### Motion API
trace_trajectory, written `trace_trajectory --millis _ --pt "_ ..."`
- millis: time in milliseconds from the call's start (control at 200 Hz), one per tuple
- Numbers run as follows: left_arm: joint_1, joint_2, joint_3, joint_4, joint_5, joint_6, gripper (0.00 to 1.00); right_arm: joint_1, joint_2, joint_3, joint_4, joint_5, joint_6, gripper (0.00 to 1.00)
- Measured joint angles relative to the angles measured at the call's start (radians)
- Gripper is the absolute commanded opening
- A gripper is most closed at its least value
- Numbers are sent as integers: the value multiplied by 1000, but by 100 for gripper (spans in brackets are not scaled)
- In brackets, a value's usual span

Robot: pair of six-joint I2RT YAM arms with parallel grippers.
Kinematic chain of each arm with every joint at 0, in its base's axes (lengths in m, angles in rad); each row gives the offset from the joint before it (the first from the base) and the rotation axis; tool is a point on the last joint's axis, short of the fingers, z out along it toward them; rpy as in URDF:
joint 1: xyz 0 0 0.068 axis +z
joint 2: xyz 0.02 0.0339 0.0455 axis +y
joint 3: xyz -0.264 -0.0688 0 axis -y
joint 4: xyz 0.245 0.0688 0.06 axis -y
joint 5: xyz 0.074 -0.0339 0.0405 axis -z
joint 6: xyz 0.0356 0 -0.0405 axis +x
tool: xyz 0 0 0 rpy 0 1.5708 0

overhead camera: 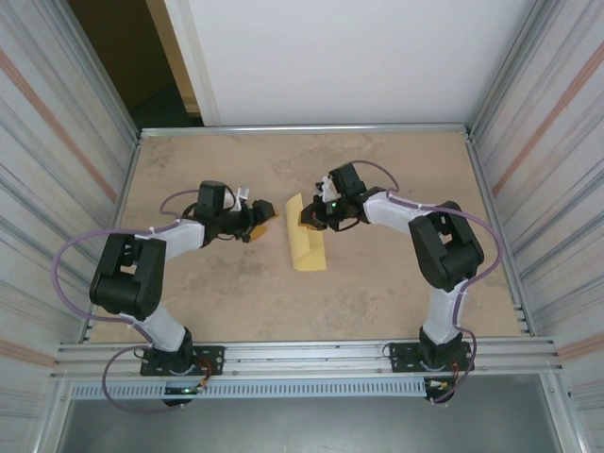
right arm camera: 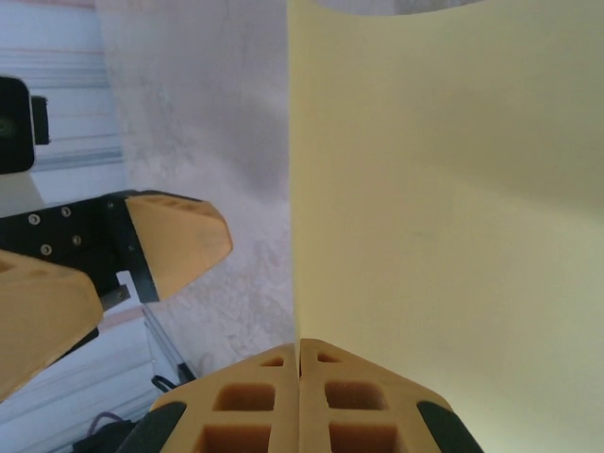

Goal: Fold a paper plane with a square sheet of paper (pick it up from the middle)
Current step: First fold in half a square sheet of paper at the center of the table.

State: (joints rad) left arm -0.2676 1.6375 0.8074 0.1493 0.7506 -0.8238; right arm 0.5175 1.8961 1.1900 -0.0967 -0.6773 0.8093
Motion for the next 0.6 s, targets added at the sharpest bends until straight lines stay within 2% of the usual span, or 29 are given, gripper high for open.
trace_trajectory --millis 215,596 --pt "-74 11 5 -30 -23 8 72 -28 0 -109 83 4 30 0" --pt "-156 104 116 -169 -104 58 65 -35 19 -111 129 -4 29 0"
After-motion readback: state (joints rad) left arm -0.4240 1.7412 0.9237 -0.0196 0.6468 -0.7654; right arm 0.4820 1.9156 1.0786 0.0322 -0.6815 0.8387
